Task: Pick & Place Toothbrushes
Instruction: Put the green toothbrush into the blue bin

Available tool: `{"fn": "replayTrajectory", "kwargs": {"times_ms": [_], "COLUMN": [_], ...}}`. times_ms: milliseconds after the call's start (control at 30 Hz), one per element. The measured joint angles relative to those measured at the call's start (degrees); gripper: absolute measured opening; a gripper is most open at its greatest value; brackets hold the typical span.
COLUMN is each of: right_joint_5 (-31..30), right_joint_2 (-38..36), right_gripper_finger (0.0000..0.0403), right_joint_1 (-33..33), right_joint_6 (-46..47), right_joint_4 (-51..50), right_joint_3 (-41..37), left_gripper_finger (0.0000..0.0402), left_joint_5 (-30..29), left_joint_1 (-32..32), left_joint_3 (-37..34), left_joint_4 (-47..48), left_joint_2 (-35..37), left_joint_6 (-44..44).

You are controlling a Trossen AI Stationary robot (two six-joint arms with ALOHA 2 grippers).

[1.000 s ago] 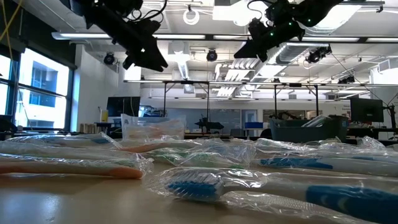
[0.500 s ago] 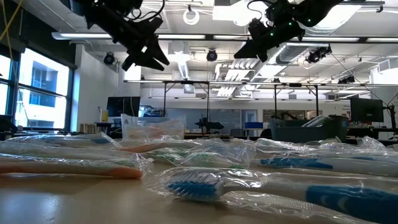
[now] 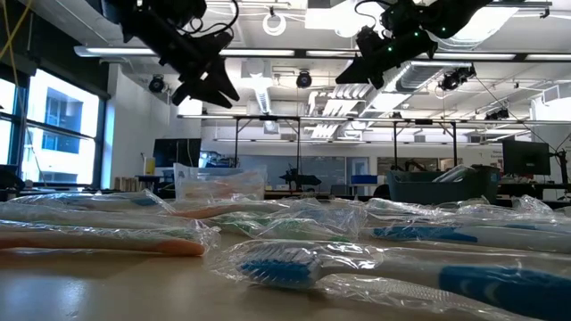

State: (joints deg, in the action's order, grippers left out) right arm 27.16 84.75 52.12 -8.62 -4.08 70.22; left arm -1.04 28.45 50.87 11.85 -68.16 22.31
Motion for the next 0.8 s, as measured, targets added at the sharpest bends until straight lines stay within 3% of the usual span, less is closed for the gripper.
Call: {"fn": "replayTrajectory", "kwargs": {"times_ms": [500, 800], "right_joint_5": [-0.2, -0.2], "right_joint_2": [0.0, 0.0], "right_gripper_finger": [0.0002, 0.0002], "right_joint_1": [0.0, 0.0], "right_joint_6": [-0.4, -0.6], "right_joint_4": [0.0, -0.8], "right_joint_3": [0.0, 0.0], "left_gripper_finger": [0.0129, 0.0129], "left_joint_5": [-0.2, -0.2], "left_joint_1": [-0.7, -0.8], "left_joint_3": [0.1, 0.1], "left_joint_4": [17.6, 18.8], "left_joint_2": [-3.9, -11.3], "left_joint_6": [-1.2, -3.1]}}
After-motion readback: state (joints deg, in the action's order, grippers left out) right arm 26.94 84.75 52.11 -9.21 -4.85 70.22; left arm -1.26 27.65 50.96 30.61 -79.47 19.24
